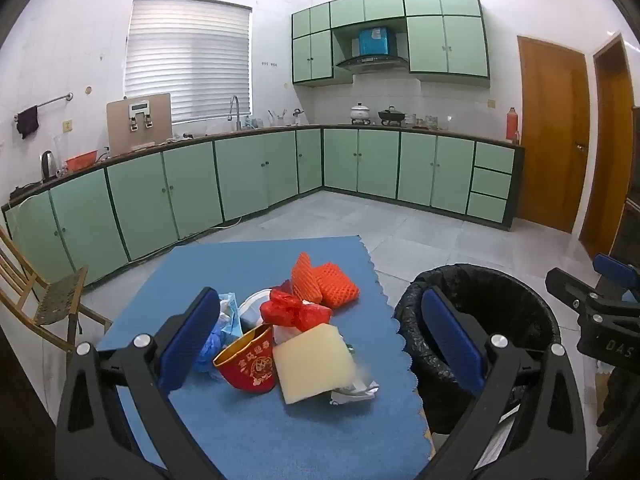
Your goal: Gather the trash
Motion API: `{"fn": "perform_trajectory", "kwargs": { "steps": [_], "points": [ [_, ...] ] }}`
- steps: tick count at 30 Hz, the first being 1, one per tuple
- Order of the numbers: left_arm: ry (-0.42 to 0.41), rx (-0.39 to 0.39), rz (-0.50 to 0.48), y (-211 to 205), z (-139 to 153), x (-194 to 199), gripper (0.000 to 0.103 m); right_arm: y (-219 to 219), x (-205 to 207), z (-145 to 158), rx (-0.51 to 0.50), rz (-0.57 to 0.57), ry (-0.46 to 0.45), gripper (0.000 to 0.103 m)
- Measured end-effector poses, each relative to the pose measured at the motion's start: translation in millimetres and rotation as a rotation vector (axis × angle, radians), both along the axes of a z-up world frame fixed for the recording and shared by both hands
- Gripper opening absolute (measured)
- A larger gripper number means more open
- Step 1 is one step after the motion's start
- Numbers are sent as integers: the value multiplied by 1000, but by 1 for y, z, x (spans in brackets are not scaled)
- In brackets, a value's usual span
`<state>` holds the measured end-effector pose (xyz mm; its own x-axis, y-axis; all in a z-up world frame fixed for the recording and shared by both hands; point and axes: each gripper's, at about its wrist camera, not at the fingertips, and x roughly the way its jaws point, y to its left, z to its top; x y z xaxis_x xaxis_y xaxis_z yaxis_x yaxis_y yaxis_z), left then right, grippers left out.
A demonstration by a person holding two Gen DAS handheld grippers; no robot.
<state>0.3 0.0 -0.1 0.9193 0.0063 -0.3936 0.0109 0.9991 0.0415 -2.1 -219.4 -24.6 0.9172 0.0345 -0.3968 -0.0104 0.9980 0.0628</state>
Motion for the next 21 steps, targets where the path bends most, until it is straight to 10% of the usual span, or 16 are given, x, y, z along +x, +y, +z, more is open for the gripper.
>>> {"fn": "perform_trajectory", "kwargs": {
  "steps": [21],
  "points": [
    [-4, 0, 7, 2, 1, 1, 98, 0, 2, -2, 6, 0, -1, 97]
  ]
}}
